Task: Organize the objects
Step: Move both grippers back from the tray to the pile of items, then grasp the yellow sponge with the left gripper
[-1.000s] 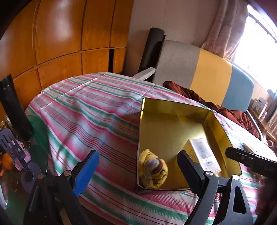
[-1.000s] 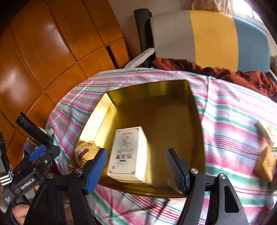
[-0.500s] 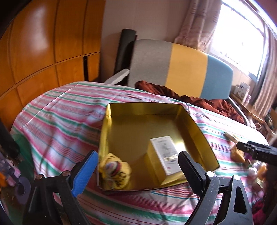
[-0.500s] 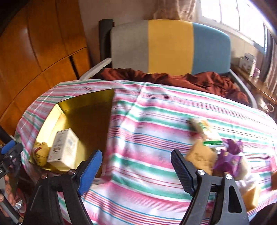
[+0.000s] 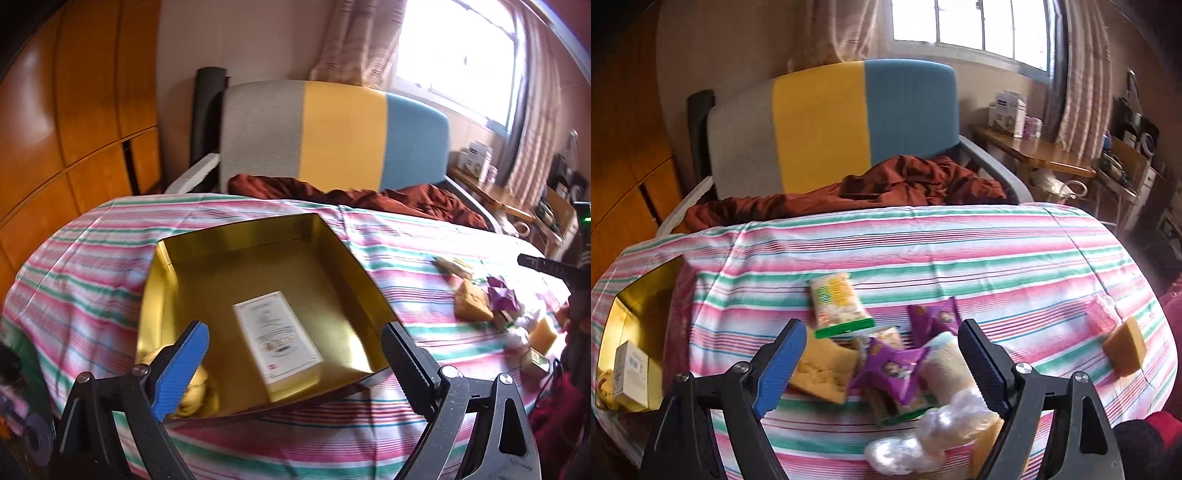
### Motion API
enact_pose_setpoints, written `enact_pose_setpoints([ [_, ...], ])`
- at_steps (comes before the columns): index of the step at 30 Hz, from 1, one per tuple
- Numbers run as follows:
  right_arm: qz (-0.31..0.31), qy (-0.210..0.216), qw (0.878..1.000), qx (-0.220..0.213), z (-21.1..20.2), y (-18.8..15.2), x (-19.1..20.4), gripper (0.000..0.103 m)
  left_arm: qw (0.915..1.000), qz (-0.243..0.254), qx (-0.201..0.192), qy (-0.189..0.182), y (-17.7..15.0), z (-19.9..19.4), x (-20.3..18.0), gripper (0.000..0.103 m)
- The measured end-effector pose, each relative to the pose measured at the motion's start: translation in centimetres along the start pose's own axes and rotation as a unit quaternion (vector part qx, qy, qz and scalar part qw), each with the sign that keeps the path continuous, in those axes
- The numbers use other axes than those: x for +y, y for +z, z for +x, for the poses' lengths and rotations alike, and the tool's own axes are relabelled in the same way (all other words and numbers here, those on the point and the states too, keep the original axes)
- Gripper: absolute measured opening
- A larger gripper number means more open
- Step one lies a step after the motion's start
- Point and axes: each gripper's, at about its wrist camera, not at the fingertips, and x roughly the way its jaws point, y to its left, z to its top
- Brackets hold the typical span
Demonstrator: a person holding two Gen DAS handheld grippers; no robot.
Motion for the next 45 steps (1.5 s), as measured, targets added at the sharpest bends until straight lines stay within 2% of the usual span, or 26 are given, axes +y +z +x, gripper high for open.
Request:
enact_pose_setpoints([
  [3,0.079,-0.012,0.997,0.001,0.8,-0.7,-4.0,0.086,0.9997,0.017,0.004,-0.014,0.3,0.6,-1.7,0.095],
  [6,0.173,-0.008,0.985,0.002,0.9,-1.1,-7.4,0.086,0.9987,0.042,0.007,-0.029,0.6,1.4,-3.8,0.095],
  [8,0.207,-0.019,0.978,-0.004,0.5,-1.4,-8.9,0.086,0.9972,0.058,0.012,-0.045,0.7,1.9,-5.3,0.095],
  [13,0.264,-0.008,0.964,0.004,0.6,-2.2,-10.9,0.086,0.9908,0.081,0.041,-0.100,1.0,3.7,-9.4,0.095],
  [17,0.269,0.007,0.963,0.015,1.0,-2.5,-11.0,0.086,0.9854,0.093,0.068,-0.126,0.8,5.7,-12.4,0.095],
  [21,0.258,0.018,0.966,0.022,1.4,-2.3,-10.4,0.086,0.9792,0.125,0.083,-0.136,0.4,7.5,-15.6,0.094],
  [27,0.258,0.035,0.965,0.027,1.6,-2.3,-10.3,0.086,0.9702,0.141,0.119,-0.157,0.5,11.4,-19.5,0.093],
  [34,0.265,0.049,0.962,0.036,2.1,-2.3,-10.4,0.086,0.9591,0.177,0.144,-0.168,0.6,15.2,-23.7,0.093],
  [42,0.266,0.057,0.962,0.041,2.3,-2.2,-10.4,0.086,0.9514,0.213,0.151,-0.164,1.1,18.2,-27.2,0.094],
  [45,0.267,0.060,0.961,0.042,2.3,-2.2,-10.5,0.086,0.9483,0.214,0.166,-0.165,0.8,19.9,-27.9,0.094],
])
